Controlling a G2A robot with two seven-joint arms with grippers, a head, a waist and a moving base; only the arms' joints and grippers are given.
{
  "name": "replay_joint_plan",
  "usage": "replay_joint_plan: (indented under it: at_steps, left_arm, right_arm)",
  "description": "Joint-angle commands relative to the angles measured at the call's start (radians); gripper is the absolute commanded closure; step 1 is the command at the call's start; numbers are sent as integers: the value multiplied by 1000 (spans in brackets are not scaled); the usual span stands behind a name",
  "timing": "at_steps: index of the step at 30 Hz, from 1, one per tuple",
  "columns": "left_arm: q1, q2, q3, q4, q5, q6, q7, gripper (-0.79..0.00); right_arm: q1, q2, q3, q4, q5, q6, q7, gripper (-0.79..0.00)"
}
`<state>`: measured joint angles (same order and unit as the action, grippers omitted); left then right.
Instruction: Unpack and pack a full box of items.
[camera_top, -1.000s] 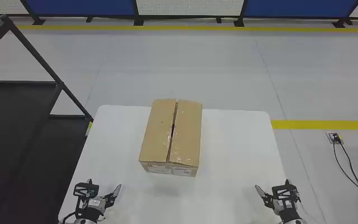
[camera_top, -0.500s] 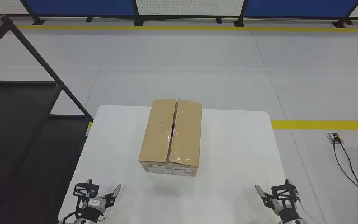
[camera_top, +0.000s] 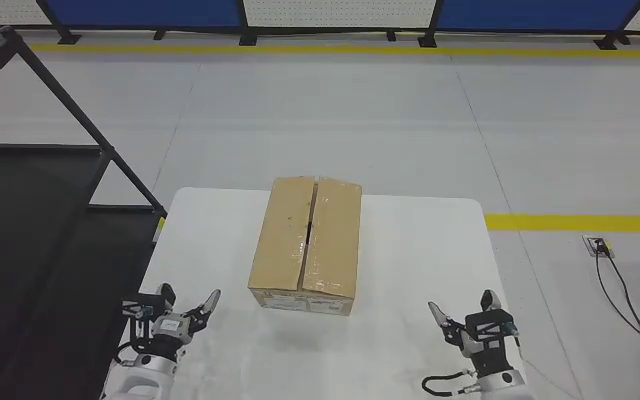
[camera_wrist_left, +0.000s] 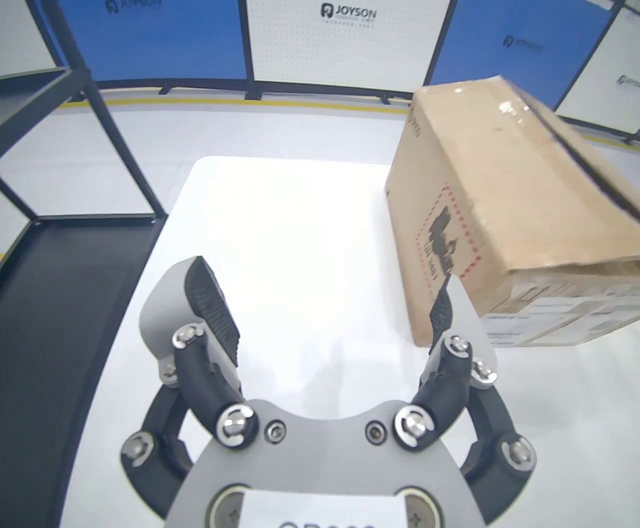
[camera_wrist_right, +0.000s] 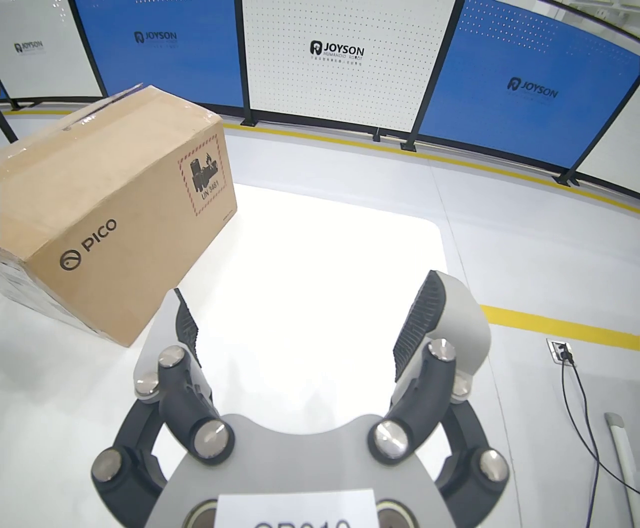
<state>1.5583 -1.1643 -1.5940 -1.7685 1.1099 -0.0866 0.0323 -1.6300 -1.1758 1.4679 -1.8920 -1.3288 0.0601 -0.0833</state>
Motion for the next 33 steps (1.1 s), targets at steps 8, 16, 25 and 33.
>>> replay_joint_plan:
  at_steps: [8, 16, 25, 33]
  left_arm:
    - [2, 0, 0, 0, 2, 4, 1, -785]
    - [-66, -7, 43, 41, 7, 23, -29, -785]
    - [-193, -26, 129, 150, -15, 94, -46, -785]
    - [-193, -26, 129, 150, -15, 94, -46, -785]
  right_arm:
    - [0, 0, 1, 1, 0, -1, 0, -785]
    - [34, -9, -53, 18, -33, -12, -86, -785]
    - [29, -19, -96, 16, -181, 113, -216, -785]
    - [29, -19, -96, 16, -181, 113, -216, -785]
